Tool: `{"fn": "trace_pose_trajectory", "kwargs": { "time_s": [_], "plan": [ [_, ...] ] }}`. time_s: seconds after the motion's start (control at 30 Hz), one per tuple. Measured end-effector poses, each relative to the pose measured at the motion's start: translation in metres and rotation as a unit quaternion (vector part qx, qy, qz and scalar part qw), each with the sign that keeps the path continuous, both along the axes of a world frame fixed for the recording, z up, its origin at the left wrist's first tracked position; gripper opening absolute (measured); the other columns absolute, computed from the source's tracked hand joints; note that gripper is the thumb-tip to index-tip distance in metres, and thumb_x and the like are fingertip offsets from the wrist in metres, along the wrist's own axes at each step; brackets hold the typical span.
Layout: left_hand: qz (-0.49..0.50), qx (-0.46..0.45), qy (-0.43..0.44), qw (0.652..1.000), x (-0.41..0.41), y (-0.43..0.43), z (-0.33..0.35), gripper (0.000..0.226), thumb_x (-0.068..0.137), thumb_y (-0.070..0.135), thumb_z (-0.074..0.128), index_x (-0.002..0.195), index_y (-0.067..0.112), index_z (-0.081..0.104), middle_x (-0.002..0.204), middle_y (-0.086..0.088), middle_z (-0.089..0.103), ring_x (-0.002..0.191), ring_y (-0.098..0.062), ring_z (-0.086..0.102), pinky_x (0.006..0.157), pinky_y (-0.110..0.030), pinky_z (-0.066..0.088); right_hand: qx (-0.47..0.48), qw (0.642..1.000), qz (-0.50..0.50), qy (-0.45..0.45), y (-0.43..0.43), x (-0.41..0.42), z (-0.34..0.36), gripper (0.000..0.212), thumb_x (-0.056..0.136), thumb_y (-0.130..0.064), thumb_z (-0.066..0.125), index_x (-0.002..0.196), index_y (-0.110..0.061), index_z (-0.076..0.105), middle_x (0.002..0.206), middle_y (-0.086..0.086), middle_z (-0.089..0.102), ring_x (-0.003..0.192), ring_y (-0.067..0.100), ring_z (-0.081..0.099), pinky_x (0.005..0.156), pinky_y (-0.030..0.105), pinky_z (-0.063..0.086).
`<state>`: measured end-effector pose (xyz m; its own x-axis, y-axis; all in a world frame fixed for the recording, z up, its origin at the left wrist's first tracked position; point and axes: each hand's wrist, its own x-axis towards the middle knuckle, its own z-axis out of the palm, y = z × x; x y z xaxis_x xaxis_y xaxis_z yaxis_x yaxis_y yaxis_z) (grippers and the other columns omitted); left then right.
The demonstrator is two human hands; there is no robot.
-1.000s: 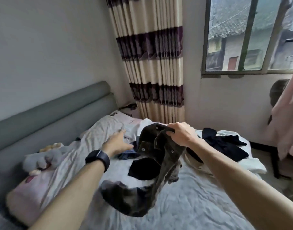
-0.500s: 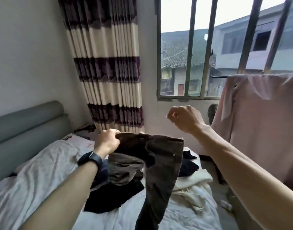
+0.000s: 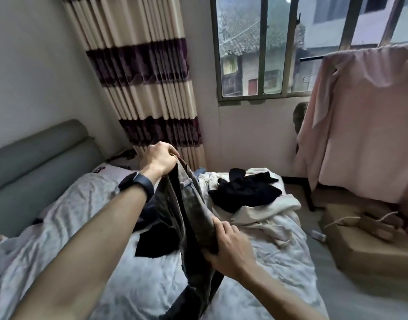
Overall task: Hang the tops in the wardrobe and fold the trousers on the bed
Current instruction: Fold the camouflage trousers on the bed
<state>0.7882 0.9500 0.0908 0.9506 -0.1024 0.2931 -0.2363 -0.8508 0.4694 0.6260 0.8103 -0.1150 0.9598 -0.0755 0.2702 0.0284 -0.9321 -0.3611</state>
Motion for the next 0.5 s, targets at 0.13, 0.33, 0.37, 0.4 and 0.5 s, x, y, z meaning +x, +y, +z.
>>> {"fn": "trace_pose_trajectory", "kwargs": {
  "time_s": [0.13,0.33,0.37,0.4,0.5],
  "plan": [
    [0.023,-0.007,0.006,1.000,-0.006,0.010,-0.026,0.037,0.084,0.008,0.050,0.097,0.029,0.078,0.109,-0.007,0.074,0.103,-0.031,0.066,0.086,-0.032,0.053,-0.010,0.995,-0.089,-0.048,0.011,-0.003,-0.020,0.092,0.064,-0.062,0.060,0.141,-0.015,0.042,0.122,0.004,0.058,0.100,0.030,0.059,0.070,0.042,0.052],
    [0.033,0.014,0.012,0.999,-0.013,0.019,-0.053,0.040,0.083,0.006,0.050,0.098,0.030,0.077,0.111,-0.009,0.072,0.105,-0.034,0.064,0.087,-0.035,0.053,-0.117,0.985,-0.086,-0.090,0.012,-0.002,-0.031,0.065,0.074,-0.029,0.063,0.137,-0.017,0.053,0.109,0.005,0.062,0.088,0.031,0.059,0.061,0.040,0.047],
    [0.031,0.031,0.013,0.999,-0.012,0.027,-0.058,0.040,0.082,0.005,0.050,0.099,0.030,0.077,0.110,-0.010,0.072,0.104,-0.035,0.064,0.086,-0.036,0.053,-0.131,0.983,-0.091,-0.087,0.000,-0.001,-0.033,0.051,0.076,-0.023,0.061,0.127,-0.019,0.060,0.101,0.004,0.062,0.083,0.031,0.059,0.057,0.038,0.046],
    [0.028,0.050,0.016,0.998,-0.011,0.037,-0.064,0.041,0.082,0.005,0.050,0.099,0.031,0.076,0.110,-0.010,0.071,0.103,-0.036,0.064,0.086,-0.037,0.053,-0.140,0.981,-0.099,-0.086,-0.015,-0.001,-0.034,0.035,0.079,-0.021,0.057,0.113,-0.022,0.065,0.093,0.003,0.061,0.080,0.032,0.060,0.052,0.037,0.046],
    [0.019,0.136,0.011,0.990,-0.011,0.067,-0.091,0.042,0.082,0.005,0.050,0.107,0.031,0.071,0.112,-0.010,0.071,0.102,-0.037,0.065,0.087,-0.041,0.053,-0.130,0.980,-0.142,-0.051,-0.070,-0.001,-0.024,0.013,0.077,-0.011,0.062,0.087,-0.019,0.066,0.080,0.007,0.059,0.067,0.035,0.063,0.044,0.033,0.042]
  ]
}}
